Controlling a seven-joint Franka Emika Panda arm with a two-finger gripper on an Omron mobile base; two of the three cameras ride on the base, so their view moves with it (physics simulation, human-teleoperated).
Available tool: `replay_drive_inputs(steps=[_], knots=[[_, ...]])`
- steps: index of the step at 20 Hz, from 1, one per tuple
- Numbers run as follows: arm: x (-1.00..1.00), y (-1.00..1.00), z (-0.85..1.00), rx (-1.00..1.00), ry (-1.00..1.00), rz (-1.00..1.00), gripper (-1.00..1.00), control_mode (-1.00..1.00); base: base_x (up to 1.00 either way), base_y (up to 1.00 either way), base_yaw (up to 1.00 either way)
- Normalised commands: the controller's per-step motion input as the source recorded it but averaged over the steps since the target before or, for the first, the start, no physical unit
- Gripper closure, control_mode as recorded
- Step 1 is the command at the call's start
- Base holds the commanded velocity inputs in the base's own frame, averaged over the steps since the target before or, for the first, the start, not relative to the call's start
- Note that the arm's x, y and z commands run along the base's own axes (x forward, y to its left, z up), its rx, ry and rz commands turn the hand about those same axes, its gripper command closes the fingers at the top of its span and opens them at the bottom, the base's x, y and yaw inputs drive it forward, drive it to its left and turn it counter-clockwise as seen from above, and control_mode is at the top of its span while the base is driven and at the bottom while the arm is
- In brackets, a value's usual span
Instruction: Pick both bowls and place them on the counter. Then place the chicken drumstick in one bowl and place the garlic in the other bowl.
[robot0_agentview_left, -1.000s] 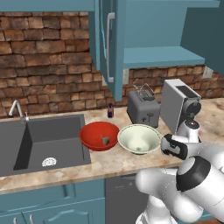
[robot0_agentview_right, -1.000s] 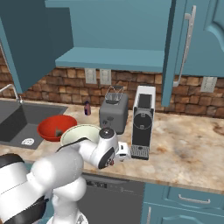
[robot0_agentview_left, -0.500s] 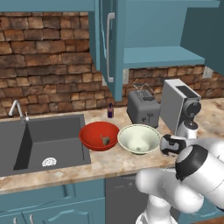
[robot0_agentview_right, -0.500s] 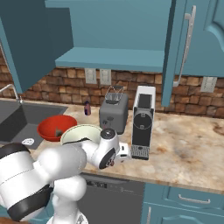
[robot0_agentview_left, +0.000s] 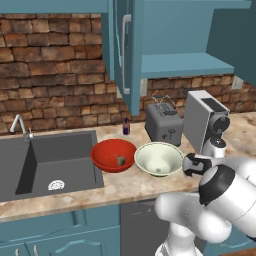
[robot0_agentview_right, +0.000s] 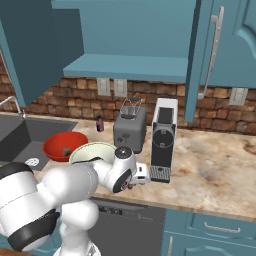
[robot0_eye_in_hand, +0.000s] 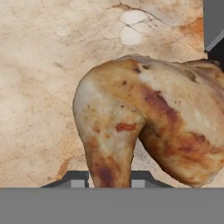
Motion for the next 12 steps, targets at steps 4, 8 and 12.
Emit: replay_drive_inputs(steps=[4, 8, 12], knots=[[-0.18, 0.00, 0.05, 0.00, 0.00, 0.00, 1.00, -1.00, 0.00, 0.00, 0.00], [-0.20, 0.00, 0.27, 0.00, 0.00, 0.00, 1.00, -1.00, 0.00, 0.00, 0.00], [-0.29, 0.00, 0.49, 0.00, 0.00, 0.00, 1.00, -1.00, 0.00, 0.00, 0.00]])
